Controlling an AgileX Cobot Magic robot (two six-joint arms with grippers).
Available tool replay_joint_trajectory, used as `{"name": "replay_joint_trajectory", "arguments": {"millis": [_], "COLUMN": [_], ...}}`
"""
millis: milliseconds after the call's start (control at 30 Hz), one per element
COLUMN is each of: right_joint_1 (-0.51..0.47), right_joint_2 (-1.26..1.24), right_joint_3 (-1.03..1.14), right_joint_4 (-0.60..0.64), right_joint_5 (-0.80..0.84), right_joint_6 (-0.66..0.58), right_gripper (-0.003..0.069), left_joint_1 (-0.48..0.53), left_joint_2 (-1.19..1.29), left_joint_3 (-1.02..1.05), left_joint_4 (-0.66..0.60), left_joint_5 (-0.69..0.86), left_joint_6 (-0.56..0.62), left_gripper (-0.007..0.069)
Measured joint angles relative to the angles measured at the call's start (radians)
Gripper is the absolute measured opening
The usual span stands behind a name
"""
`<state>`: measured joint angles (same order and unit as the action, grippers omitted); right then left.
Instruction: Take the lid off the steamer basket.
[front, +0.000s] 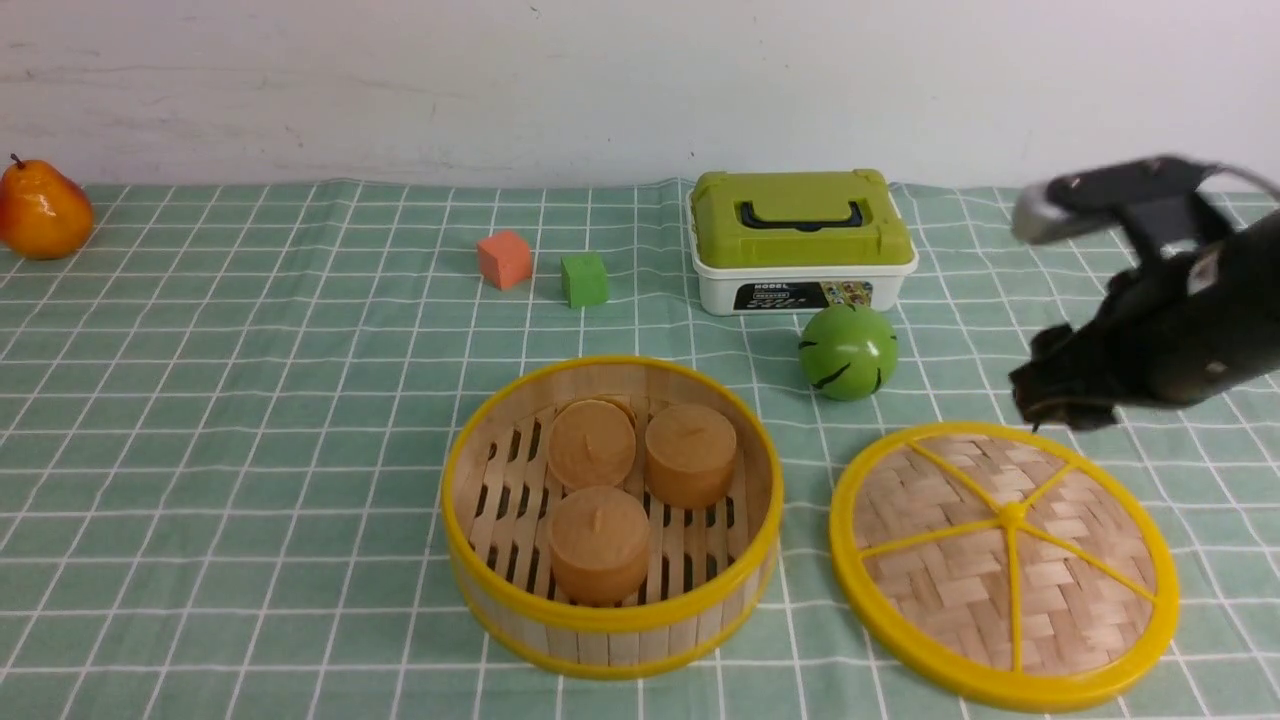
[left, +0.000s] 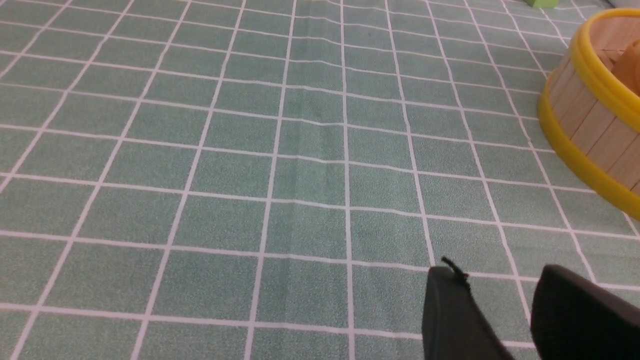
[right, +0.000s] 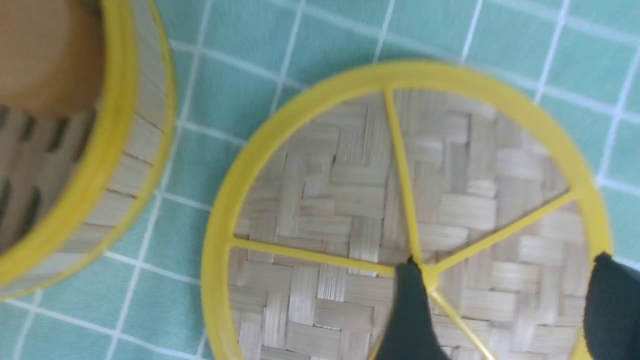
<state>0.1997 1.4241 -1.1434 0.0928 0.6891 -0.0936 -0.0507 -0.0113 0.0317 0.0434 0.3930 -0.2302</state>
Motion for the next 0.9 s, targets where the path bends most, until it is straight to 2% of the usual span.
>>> {"name": "replay_joint_trajectory", "arguments": {"millis": [133,233,267,300,333,400,667,900], "right_joint_1": [0.000,0.000,0.000,0.000,0.000,0.000,0.000,0.000], "right_joint_2": [-0.288,-0.442,-0.516,-0.516,-0.600,-0.663,-0.847,-0.886], "right_joint_3": [0.033,0.112,0.156,0.163,0.225,0.284,0.433,0.434], "right_joint_4": [0.001,0.006,0.011,0.011,0.022,0.038,0.076,0.077], "right_joint_5": [0.031,0.048,0.056,0.057,0.061,0.060,-0.056,-0.036], "right_joint_6": [-0.009,-0.009,-0.009,-0.009,-0.009,-0.009,-0.009,-0.009], "right_gripper": [0.0330,0.0198,0.0132,0.0120,0.0033,-0.0003,-0.0022,-0.0021], "left_joint_1": [0.000,0.000,0.000,0.000,0.000,0.000,0.000,0.000], "left_joint_2": [0.000,0.000,0.000,0.000,0.000,0.000,0.000,0.000], "left_joint_3": [0.000,0.000,0.000,0.000,0.000,0.000,0.000,0.000], "left_joint_4": [0.000,0.000,0.000,0.000,0.000,0.000,0.000,0.000], "left_joint_5": [0.000,0.000,0.000,0.000,0.000,0.000,0.000,0.000], "left_joint_6": [0.000,0.000,0.000,0.000,0.000,0.000,0.000,0.000], "left_gripper": [0.0239,0.0239,0.0239,0.0239,0.0239,0.0239,0.0239,0.0239]}}
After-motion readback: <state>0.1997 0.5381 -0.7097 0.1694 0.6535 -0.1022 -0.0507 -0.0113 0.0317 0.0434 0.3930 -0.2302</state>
